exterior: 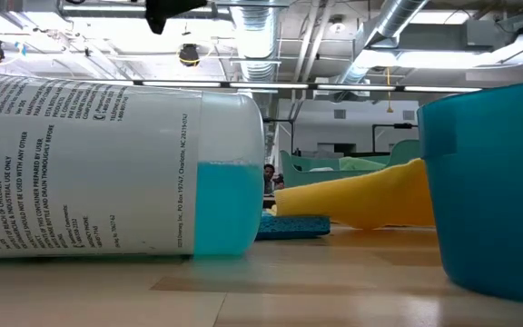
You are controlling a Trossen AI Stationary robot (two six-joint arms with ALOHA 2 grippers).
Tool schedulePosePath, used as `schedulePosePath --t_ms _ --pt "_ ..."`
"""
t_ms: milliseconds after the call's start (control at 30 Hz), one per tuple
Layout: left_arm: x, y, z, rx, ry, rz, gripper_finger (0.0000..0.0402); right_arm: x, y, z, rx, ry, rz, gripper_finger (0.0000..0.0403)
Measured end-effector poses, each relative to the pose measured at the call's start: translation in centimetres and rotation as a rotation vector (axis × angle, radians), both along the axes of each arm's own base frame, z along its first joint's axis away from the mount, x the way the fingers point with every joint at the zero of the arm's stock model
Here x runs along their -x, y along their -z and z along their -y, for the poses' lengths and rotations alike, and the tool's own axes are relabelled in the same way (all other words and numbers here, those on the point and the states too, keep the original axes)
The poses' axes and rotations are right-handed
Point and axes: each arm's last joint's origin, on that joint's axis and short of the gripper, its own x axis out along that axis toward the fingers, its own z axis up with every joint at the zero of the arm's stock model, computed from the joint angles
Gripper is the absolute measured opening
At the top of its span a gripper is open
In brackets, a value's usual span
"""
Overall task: Pick & Place Kitchen Items
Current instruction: Put the yellow towel into the big green bin
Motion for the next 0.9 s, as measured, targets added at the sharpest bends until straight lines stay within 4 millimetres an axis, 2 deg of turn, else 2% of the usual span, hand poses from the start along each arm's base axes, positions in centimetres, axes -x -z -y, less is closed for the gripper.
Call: schedulePosePath --t_ms 200,300,467,633,733,900 --pt "-2.4 0.7 -0.1 0.042 -0.026 0.045 0.0231 2.0 -1.1 1.1 0.041 -0.035 -0.009 0.0256" --pt "-4.2 1.3 -0.2 0.043 -0.031 0.027 0.0231 3.5 -1.6 1.7 0.049 -0.045 -0.011 0.0256" --pt "-7.6 1.3 -0.2 0.04 -0.032 -0.008 0.0231 5.8 -2.3 2.2 0.039 -0.063 0.008 0.0256" --pt "-10.5 1.6 -0.2 0.022 -0.015 -0.046 0.0231 6.7 -2.5 1.9 0.032 -0.102 0.024 0.0256" --pt "-11.2 2.4 0.0 0.009 0.003 -0.116 0.0231 6.9 -2.4 1.6 0.038 -0.105 0.02 0.0256" --pt "-11.4 5.5 0.7 -0.003 0.027 -0.36 0.0231 7.1 -2.4 1.2 0.043 -0.115 0.029 0.0256"
